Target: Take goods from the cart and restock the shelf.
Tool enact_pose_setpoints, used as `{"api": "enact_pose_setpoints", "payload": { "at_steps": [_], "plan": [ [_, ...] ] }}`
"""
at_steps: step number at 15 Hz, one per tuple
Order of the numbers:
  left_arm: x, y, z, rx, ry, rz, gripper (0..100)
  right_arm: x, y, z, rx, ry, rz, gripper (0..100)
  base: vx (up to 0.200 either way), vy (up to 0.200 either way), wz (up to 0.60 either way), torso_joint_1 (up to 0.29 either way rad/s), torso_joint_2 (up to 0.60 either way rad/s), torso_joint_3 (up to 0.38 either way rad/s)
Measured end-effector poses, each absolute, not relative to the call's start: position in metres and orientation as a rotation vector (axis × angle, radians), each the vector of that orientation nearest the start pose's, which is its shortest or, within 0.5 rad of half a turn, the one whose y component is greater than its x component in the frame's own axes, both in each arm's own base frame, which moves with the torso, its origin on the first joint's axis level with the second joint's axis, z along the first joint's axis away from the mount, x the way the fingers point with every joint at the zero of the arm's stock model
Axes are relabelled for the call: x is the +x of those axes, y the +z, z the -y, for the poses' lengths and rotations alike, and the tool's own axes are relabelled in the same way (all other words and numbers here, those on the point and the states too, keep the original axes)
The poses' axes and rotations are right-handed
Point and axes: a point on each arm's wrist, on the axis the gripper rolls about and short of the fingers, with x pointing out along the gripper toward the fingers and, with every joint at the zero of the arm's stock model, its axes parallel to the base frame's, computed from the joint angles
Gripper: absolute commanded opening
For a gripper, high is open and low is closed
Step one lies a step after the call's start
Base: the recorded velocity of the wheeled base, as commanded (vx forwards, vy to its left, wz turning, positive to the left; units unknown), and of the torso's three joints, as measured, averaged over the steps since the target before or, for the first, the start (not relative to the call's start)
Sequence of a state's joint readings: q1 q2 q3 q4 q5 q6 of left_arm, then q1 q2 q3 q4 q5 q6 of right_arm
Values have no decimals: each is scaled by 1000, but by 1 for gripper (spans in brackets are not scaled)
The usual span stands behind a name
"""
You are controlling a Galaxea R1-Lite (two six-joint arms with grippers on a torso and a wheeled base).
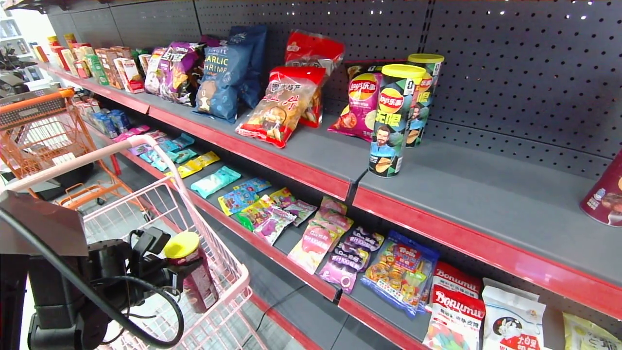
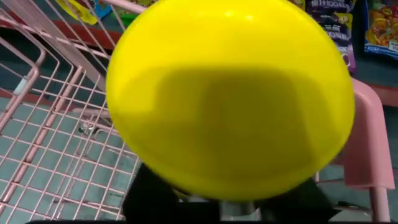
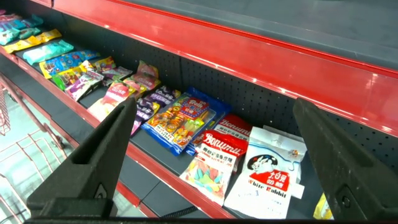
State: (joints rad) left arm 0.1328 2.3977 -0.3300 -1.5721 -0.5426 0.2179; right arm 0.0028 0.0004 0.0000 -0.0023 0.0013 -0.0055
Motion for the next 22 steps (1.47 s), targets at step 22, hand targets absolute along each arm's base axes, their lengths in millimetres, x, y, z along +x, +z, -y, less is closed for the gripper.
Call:
{"api": "enact_pose_setpoints", "payload": {
  "at_steps": [22],
  "plan": [
    [58, 222, 2, 5, -381, -186, 0, -23, 76, 0, -5, 4, 3, 100, 0, 0, 0, 0, 0, 0]
  ]
}}
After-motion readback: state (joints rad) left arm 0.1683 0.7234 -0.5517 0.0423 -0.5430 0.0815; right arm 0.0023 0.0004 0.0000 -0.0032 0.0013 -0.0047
